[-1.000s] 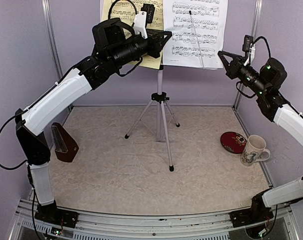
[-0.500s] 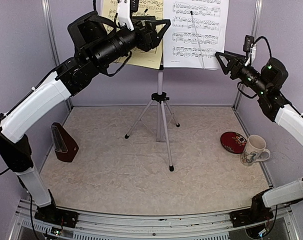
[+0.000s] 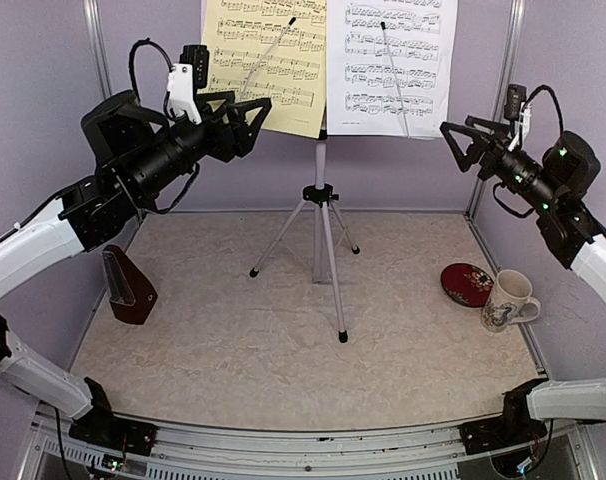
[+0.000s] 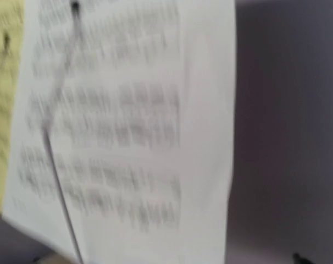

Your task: Set up the instrument practice props

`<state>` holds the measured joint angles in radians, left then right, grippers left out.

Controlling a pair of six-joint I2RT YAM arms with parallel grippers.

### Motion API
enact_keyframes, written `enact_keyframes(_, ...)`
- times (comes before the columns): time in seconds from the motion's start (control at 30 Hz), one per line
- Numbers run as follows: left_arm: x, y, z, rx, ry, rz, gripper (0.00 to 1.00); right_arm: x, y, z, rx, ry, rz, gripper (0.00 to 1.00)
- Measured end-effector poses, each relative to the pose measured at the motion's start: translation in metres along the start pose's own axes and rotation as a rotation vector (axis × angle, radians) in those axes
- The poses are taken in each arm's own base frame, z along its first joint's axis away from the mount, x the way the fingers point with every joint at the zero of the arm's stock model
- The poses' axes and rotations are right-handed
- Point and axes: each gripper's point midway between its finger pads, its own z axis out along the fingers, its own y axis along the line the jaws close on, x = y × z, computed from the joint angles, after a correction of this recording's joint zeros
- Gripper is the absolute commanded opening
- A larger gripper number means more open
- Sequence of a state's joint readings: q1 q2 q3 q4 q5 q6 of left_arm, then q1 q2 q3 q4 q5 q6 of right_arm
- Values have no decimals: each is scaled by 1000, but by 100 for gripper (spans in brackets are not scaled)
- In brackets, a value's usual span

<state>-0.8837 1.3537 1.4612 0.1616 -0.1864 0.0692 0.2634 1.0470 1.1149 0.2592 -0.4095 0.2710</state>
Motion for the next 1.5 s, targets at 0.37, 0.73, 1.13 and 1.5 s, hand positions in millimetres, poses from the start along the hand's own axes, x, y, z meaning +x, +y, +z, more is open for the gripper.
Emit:
enact_keyframes(0.37, 150, 78, -73, -188, 211, -185, 77, 220, -4, -31, 22, 408, 407, 90)
enact_keyframes(0.73, 314, 82, -79, -151, 517, -285, 83, 350, 80, -20, -129, 683, 503, 87)
enact_keyframes(1.13, 357, 73, -29, 8, 512, -64, 75, 363, 104, 18, -195, 679, 429, 79)
enact_keyframes(1.5, 367, 79, 29, 58, 478, 177, 65, 393, 122, 11, -200, 743, 415, 77)
